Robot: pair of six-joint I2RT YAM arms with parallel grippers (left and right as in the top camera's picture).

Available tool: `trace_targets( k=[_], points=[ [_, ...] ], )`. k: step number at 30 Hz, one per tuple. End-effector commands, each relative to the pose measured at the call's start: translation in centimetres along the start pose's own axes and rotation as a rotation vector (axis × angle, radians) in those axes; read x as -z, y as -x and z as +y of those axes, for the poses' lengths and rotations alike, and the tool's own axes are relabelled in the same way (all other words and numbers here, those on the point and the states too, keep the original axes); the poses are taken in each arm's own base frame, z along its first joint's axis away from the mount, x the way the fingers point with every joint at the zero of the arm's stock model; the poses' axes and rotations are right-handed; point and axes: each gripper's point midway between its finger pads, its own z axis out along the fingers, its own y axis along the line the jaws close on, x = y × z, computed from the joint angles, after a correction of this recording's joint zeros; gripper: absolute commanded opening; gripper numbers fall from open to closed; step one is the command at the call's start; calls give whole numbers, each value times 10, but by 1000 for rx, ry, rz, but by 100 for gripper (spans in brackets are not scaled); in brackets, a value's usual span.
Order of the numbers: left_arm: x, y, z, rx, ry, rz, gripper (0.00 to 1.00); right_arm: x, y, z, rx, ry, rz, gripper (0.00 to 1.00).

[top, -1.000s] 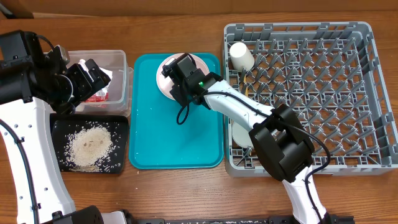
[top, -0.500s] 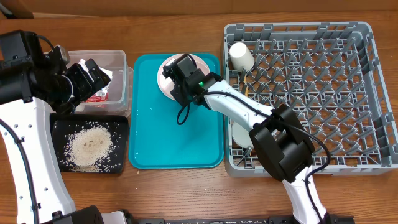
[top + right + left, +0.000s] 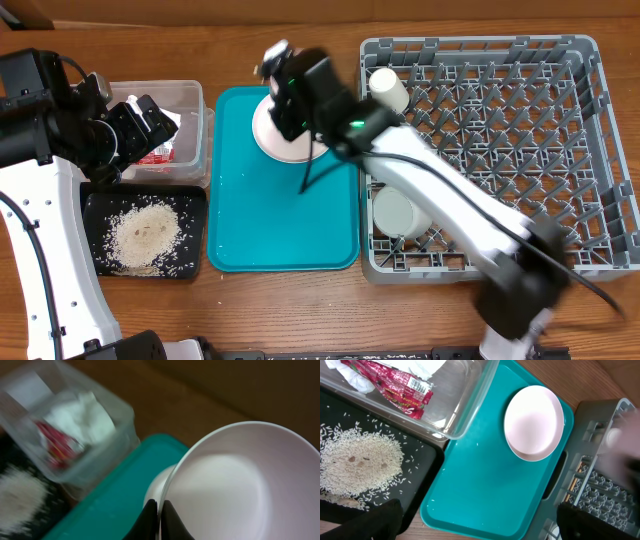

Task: Sort waste into correct bins and load items into the dishwasher
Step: 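Pinch the pink plate rim and lift it off the white plate, then carry the pink plate into the rack and release it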

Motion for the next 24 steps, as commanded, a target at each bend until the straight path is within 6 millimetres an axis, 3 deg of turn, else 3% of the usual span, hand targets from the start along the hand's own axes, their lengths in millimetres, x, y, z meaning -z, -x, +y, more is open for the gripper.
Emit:
trace_targets(
  k=[1,5,6,11,16,20,24],
  points=[
    [7,2,-3,-31,-4,-23,100,108,73,-6,-181,73,-202,4],
    [7,2,-3,-31,-4,-23,100,157,69,-28,-344,164,-180,4],
    [7,2,-3,-31,-4,-23,100,173,60,-46,-436,222,-147,4],
    [7,2,-3,-31,-4,-23,100,197,35,-83,-614,430,-76,4],
    [7,2,-3,-31,-4,-23,100,196,10,-101,-724,542,-32,4],
    [7,2,-3,-31,-4,-24,100,177,-22,-105,-805,547,28,4],
    [7,2,-3,-31,-4,-23,100,160,-36,-102,-871,608,36,4]
  ],
)
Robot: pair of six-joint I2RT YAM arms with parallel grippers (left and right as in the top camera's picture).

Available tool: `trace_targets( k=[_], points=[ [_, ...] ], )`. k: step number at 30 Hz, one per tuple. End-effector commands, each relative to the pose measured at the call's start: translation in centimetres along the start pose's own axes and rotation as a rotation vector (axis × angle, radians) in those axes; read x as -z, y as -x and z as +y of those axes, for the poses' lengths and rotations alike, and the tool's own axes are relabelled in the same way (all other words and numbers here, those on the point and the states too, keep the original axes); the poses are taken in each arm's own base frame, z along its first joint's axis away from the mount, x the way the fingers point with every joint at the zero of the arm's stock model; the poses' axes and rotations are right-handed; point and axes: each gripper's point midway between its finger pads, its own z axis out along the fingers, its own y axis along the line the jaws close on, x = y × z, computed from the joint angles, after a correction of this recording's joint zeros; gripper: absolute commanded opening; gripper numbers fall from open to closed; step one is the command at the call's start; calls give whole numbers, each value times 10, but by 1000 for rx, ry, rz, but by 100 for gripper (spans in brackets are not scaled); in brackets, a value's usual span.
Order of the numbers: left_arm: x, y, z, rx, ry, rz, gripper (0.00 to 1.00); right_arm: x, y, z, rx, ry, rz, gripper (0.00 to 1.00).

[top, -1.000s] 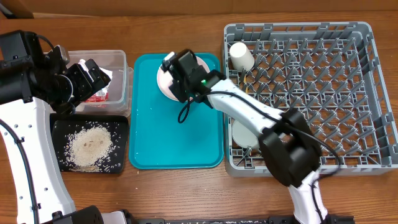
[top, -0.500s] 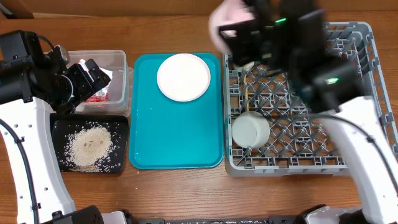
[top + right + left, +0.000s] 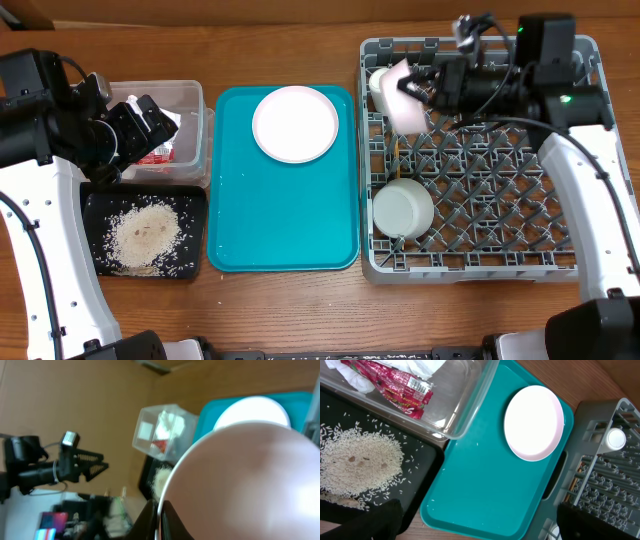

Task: Sort waste into correct bins and load items into the dishwasher
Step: 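Carry the pink plate into the rack and release it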

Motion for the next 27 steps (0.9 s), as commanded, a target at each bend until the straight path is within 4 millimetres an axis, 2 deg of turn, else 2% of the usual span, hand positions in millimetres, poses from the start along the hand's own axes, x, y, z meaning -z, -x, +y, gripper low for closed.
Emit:
trace_targets(
  k=[1,7,10,17,22,27],
  points=[
    [7,2,-3,-31,-4,-24,100,-11,-12,-1,-99,106,39,4],
    [7,2,-3,-31,-4,-24,100,-26,-7,-29,-200,129,-42,4],
    [7,2,-3,-31,-4,-24,100,-36,-10,-53,-289,92,-105,4],
    [7,2,-3,-31,-4,-24,100,-42,-18,-64,-347,125,-132,4],
    [7,2,-3,-31,-3,-24,100,-54,-25,-72,-378,82,-153,4],
    [7,2,-3,-31,-4,-24,100,-57,-24,-72,-365,74,-172,4]
  ],
)
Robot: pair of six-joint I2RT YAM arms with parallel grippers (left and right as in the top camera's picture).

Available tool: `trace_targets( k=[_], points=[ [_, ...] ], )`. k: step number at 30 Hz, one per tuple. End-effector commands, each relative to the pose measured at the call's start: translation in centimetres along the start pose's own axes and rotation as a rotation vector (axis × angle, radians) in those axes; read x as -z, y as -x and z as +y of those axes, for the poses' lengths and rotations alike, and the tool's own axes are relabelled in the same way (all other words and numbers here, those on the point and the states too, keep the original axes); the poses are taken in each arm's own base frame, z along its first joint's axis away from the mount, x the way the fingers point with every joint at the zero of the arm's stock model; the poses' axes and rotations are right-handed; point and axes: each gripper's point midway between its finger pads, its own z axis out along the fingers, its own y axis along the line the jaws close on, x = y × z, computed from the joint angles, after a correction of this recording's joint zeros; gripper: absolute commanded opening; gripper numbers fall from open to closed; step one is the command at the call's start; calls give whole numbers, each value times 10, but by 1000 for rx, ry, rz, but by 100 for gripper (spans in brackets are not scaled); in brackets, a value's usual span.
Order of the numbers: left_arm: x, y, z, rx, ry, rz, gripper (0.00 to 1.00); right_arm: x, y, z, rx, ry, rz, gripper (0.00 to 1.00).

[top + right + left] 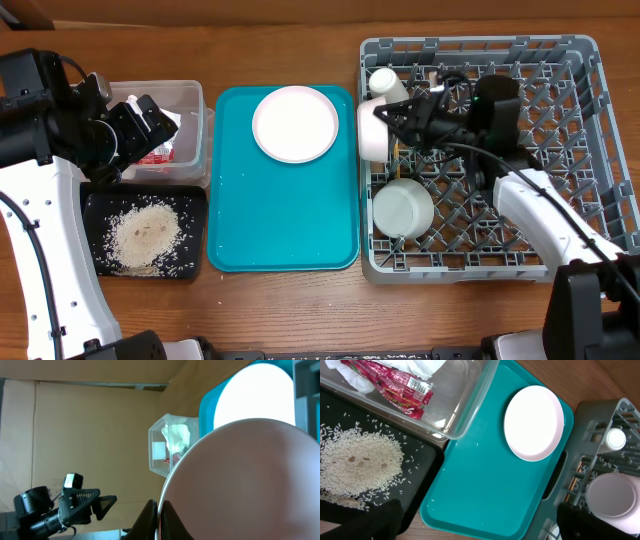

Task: Sort waste into correct bins and load items into the dishwasher
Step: 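Carry the pink plate into the rack and release it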

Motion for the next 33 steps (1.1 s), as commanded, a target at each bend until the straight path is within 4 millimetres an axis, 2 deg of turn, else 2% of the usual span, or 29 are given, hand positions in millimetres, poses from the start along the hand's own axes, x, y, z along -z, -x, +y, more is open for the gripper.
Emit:
trace_targets(
  k=[1,14,25,33],
  points=[
    [7,2,-3,-31,-4,-23,100,0,6,2,5,0,-37,4],
    [7,2,-3,-31,-4,-23,100,3,10,-17,-33,-69,-69,4],
    [7,2,-3,-31,-4,-23,100,23,29,-52,-74,-195,-155,4],
    [7,2,-3,-31,-4,-23,100,37,36,-58,-72,-196,-162,4]
  ],
)
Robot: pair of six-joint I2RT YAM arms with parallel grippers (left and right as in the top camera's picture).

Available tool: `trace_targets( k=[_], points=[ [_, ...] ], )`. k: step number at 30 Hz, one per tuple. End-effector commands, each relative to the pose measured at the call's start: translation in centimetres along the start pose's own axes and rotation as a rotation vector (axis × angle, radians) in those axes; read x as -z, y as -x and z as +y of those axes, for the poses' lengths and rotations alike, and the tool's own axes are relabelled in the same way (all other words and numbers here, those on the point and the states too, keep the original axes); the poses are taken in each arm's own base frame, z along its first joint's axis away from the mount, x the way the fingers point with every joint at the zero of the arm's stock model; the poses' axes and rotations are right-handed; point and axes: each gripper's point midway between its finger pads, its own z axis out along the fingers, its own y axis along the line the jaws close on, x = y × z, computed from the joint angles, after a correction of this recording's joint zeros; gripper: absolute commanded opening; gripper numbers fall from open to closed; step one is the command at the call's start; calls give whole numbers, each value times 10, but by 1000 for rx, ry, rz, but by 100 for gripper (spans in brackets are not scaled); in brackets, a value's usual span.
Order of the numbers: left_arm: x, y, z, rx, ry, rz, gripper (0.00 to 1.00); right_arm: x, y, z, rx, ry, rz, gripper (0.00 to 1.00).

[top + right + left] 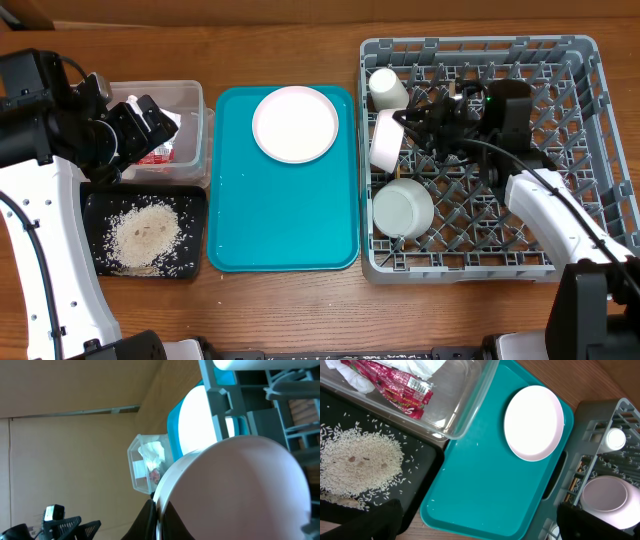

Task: Sort waste into correct bins and load items into the dishwasher
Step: 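Carry the pink plate into the rack and release it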

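My right gripper (408,128) is shut on the rim of a white bowl (385,140), which stands on edge in the left column of the grey dish rack (560,55). In the right wrist view the bowl (235,490) fills the frame, with the gripper (160,517) pinching its rim. A white plate (295,123) lies at the back of the teal tray (280,220). My left gripper (480,525) hangs open over the tray's near-left corner, holding nothing.
A white cup (388,88) lies at the rack's back left, and another white bowl (402,208) sits at its front left. A clear bin (185,100) holds wrappers and tissue. A black tray (190,205) holds spilled rice.
The right gripper has shifted the bowl slightly right and down, from the rack's left edge to in among the tines. The left arm and the plate have not moved.
The right gripper was shut on the bowl just above the plate on the teal tray. Then it held the bowl over the rack's back left by the cup. After that the bowl stood on edge at the rack's left side, and now sits lower in it.
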Motion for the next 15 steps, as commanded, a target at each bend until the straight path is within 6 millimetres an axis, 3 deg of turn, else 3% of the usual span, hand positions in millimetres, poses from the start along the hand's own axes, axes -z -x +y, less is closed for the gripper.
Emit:
trace_targets(
  k=[1,9,15],
  points=[
    [7,2,-3,-31,-4,-23,100,11,20,-14,36,-37,-71,5],
    [7,2,-3,-31,-4,-23,100,32,31,-19,120,-3,-58,24],
    [7,2,-3,-31,-4,-23,100,49,40,-38,121,-50,-80,31]
  ],
)
